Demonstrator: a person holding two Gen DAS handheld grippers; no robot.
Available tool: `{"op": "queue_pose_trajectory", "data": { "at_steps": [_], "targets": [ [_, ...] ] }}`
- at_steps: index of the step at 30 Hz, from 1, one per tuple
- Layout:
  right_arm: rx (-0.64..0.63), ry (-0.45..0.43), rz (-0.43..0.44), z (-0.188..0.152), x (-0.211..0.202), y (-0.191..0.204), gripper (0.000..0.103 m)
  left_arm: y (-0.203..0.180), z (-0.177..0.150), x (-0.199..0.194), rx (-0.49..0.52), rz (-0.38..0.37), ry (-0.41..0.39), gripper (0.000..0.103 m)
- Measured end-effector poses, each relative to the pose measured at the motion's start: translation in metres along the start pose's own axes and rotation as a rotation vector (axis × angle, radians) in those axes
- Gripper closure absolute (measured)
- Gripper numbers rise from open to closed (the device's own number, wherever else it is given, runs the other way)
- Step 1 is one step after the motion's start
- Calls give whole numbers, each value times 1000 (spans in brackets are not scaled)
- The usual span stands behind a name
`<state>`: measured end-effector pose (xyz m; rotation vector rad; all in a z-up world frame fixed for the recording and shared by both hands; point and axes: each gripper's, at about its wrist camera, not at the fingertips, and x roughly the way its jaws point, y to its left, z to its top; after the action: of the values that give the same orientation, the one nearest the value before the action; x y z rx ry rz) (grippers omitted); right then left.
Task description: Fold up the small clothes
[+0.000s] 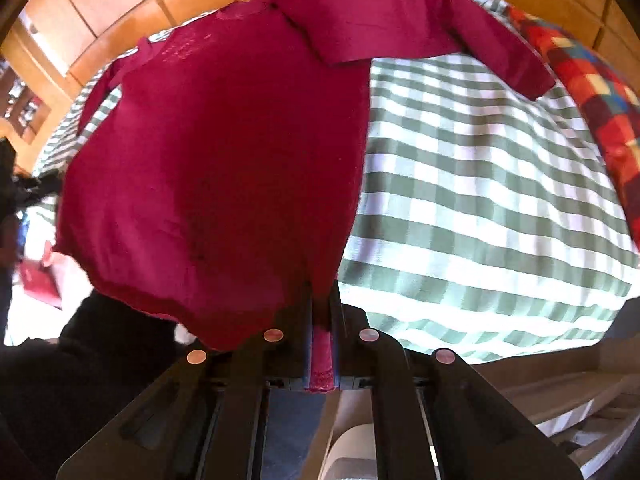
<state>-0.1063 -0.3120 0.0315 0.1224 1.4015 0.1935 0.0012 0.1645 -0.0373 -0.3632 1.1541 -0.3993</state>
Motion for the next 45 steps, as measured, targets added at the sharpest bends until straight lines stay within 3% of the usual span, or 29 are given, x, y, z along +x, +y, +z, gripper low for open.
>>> {"op": "queue_pose_trajectory", "data": {
  "at_steps": [1, 3, 5, 8, 10, 12, 14, 19, 21, 23, 24, 30, 34, 38, 40, 45],
  "targets": [
    [3, 3, 18, 4, -2, -3, 94, 1, -9, 5, 6, 22, 9, 42],
    [36, -16, 21, 11, -9, -13, 76, -3, -21, 13, 38, 91, 15, 44],
    [106, -98, -27, 23, -21, -36, 57, -11, -25, 11, 62, 127, -32, 46],
    [275, -208, -120, 47, -33, -86, 54, -24, -17, 6, 90, 172, -127, 46],
    [348, -261, -236, 62, -33, -116, 54, -37, -8, 8, 122, 193, -170, 46],
    [338, -285, -345, 84, -24, -137, 54, -48, 2, 14, 143, 206, -184, 45],
    [323, -254, -395, 106, -7, -158, 54, -59, 9, 21, 170, 197, -182, 45],
    [389, -280, -258, 141, 20, -189, 54, -86, 12, 35, 218, 168, -173, 41],
    [363, -271, -226, 151, 26, -186, 61, -92, 10, 40, 219, 162, -159, 40],
    [321, -274, -254, 156, 22, -179, 95, -96, 9, 44, 216, 163, -148, 40],
    [300, -278, -289, 157, 15, -174, 101, -97, 9, 46, 217, 166, -144, 40],
    [293, -376, -372, 150, -55, -168, 101, -97, 9, 60, 207, 188, -126, 40],
    [370, -430, -459, 150, -101, -194, 101, -103, 10, 67, 241, 192, -130, 40],
    [473, -405, -587, 152, -109, -237, 101, -111, 11, 69, 281, 189, -143, 40],
    [518, -361, -686, 153, -97, -262, 101, -117, 11, 70, 302, 186, -148, 40],
    [541, -267, -794, 158, -62, -297, 101, -118, 8, 84, 311, 191, -94, 39]
  ]
}}
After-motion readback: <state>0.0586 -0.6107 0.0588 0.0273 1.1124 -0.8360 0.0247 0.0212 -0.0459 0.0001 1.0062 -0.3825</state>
